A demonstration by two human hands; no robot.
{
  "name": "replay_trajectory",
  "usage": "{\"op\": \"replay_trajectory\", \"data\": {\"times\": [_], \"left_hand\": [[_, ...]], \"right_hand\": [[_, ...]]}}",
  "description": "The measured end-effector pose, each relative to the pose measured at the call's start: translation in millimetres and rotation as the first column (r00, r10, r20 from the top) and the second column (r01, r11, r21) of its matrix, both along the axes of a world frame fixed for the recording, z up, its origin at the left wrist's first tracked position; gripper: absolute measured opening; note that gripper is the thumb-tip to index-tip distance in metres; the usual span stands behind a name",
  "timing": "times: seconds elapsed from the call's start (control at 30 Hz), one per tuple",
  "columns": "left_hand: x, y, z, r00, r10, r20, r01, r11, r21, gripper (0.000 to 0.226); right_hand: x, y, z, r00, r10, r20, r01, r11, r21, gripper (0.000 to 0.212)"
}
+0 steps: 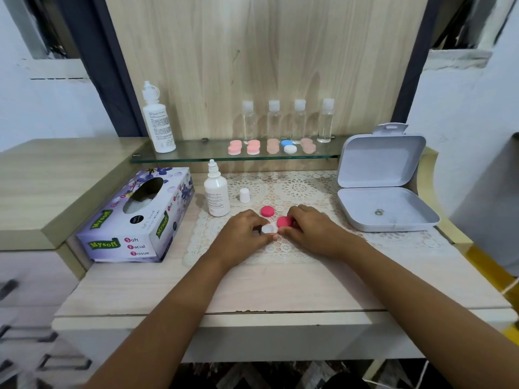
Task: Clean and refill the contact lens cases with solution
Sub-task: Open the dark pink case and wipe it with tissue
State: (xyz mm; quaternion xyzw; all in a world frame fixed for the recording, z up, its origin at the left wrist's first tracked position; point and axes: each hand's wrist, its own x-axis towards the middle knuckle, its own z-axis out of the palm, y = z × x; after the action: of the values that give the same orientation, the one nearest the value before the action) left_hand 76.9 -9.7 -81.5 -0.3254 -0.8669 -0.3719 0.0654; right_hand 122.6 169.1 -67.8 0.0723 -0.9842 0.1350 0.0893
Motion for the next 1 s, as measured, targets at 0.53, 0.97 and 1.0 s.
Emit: {"op": "replay_trajectory", "data": {"times": [0.53, 0.97, 1.0], "left_hand": [[-4, -3, 0, 0.998, -0.06, -0.001, 0.059, 0.996, -0.067, 0.03], [-10, -3, 1, 0.989, -0.146, 0.0, 0.145, 0.978, -0.152, 0.032], [-10, -3, 1, 0.989, -0.151, 0.002, 0.149, 0.976, -0.157, 0.031]], "right_hand": [[2, 3, 5, 0.998, 0.057, 0.015, -0.059, 0.991, 0.121, 0.044], [-13, 4, 14, 0.954, 0.202, 0.22, -0.24, 0.957, 0.16, 0.037], [-12, 5, 14, 0.952, 0.212, 0.223, -0.248, 0.958, 0.148, 0.037]]}}
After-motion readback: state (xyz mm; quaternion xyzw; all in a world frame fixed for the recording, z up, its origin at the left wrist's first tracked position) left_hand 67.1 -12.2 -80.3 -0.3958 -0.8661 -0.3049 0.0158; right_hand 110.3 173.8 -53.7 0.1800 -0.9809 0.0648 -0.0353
